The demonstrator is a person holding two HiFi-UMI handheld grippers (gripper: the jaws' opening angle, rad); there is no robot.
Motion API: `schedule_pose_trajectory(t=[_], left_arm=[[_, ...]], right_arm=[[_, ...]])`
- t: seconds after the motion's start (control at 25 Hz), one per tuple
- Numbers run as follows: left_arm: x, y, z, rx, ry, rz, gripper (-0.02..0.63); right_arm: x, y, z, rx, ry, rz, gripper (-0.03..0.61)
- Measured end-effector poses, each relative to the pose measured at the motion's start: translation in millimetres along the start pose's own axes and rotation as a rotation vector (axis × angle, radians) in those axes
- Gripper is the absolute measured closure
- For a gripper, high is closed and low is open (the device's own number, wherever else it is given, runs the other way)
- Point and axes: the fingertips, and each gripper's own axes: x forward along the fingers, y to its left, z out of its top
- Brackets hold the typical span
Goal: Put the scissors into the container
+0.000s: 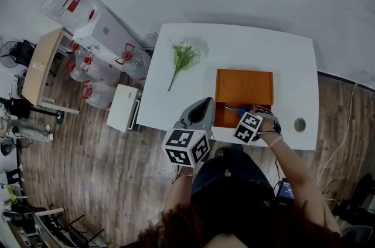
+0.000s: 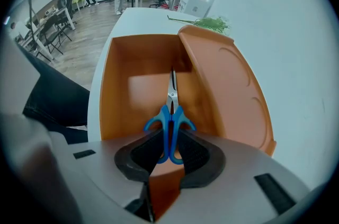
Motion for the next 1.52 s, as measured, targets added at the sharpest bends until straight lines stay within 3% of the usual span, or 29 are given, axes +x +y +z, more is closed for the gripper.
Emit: schedule_pose_trajectory(t=[0.52,1.08,1.52], left_arm=[[-4,-6,8,0.018,-0.014,-0.006,0.598],[3,-26,19,0.054,-0.021,-0.055,0.598],[3,-38,16,0.07,-0.012,-0.091,0.598]], right_arm=[[-4,1,1,0.014,-0.03,0.014,0.463],[-24,-2,1,0.129,-0.12,0.002,0.463],[-22,-10,-8,0.197,-0.129,0.0,0.466]])
